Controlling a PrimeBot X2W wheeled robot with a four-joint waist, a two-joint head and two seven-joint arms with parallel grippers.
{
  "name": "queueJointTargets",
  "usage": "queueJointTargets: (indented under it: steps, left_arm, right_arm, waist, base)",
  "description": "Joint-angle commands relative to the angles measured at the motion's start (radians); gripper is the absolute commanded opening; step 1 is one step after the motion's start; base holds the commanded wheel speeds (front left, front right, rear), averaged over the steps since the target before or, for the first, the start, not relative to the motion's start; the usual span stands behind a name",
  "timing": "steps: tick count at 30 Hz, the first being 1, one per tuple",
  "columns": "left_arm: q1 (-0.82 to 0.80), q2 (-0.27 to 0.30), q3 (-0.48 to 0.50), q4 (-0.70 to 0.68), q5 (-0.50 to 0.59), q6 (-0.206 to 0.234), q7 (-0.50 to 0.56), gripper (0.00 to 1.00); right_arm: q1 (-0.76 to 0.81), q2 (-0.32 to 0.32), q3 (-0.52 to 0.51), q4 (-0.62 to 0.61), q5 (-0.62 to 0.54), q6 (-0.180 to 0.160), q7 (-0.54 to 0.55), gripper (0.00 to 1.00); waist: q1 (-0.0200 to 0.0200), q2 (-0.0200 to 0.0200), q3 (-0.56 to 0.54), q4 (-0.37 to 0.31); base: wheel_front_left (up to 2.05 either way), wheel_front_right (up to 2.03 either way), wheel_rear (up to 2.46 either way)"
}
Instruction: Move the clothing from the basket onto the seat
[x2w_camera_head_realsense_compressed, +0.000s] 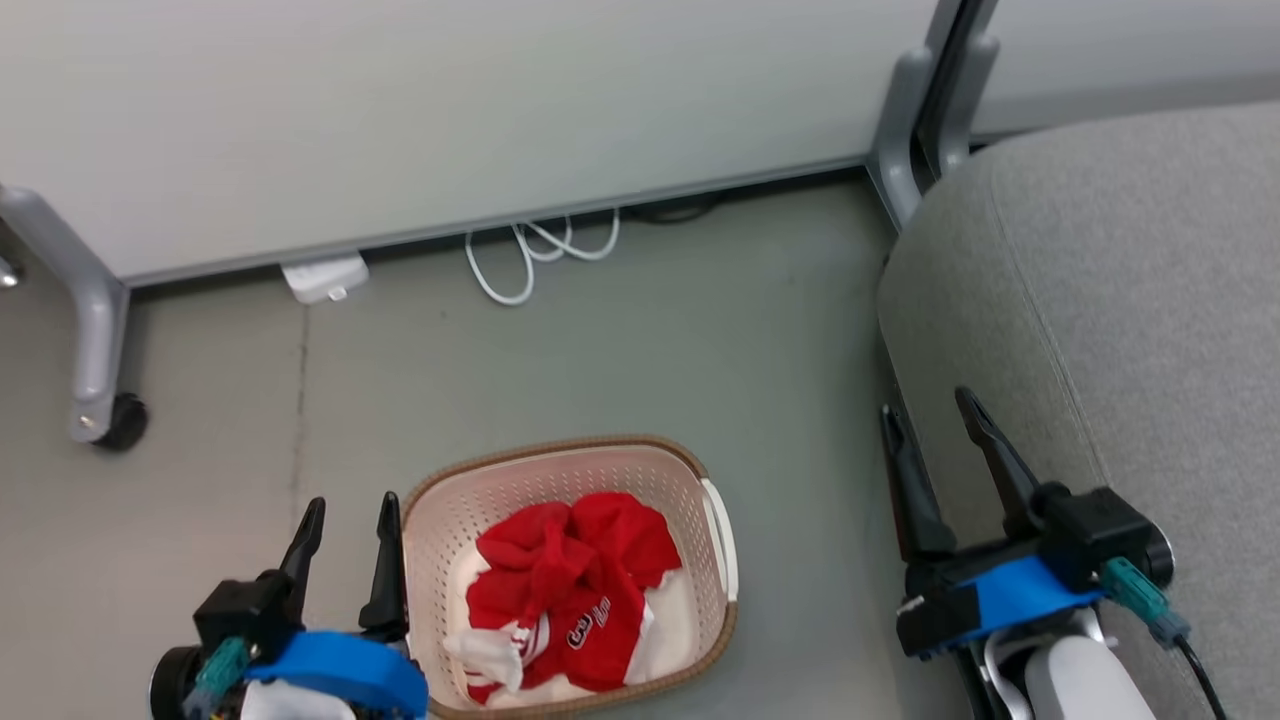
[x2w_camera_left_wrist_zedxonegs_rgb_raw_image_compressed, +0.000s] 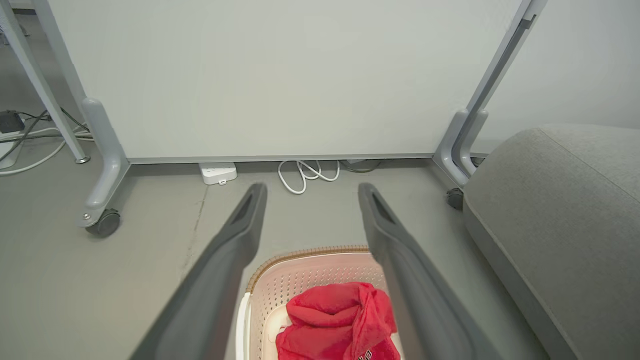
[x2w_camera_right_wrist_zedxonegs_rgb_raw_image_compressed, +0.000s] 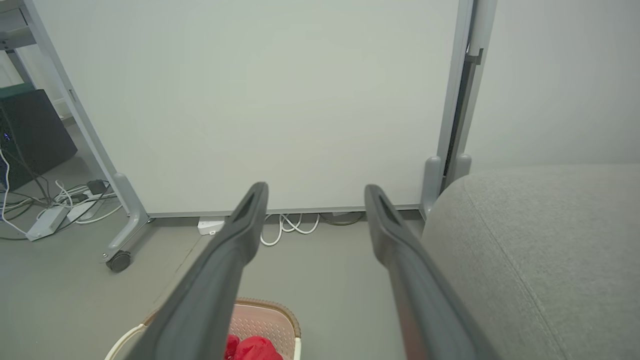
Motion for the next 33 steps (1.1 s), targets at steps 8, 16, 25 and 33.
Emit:
queueJointTargets:
  steps: [8,16,25,33]
  left_arm:
    - [-0.163,0.023,-0.033,0.18,-0.013,-0.038,0.081,1.0]
    - [-0.288,0.023,-0.052,0.365,-0.047,-0.064,0.147,1.0]
    - [-0.385,0.042,-0.044,0.537,-0.05,-0.018,0.176,1.0]
    - [-0.422,0.055,-0.018,0.65,-0.072,0.021,0.166,0.0]
  right_arm:
    - [-0.134,-0.003,0.082,0.0,0.017,0.0,-0.043,1.0]
    - [-0.206,-0.003,0.135,0.025,0.078,0.0,-0.077,1.0]
    - [-0.247,-0.003,0.171,0.045,0.129,0.0,-0.088,1.0]
    - [-0.256,-0.003,0.17,0.024,0.156,0.0,-0.087,1.0]
  waist:
    - [0.0,0.0,0.218,-0.128]
    - [0.0,0.0,0.33,-0.201]
    - [0.0,0.0,0.409,-0.27]
    - [0.0,0.0,0.429,-0.304]
  base:
    - [0.0,0.0,0.0]
    - [0.0,0.0,0.0]
    - [0.0,0.0,0.0]
    - [0.0,0.0,0.0]
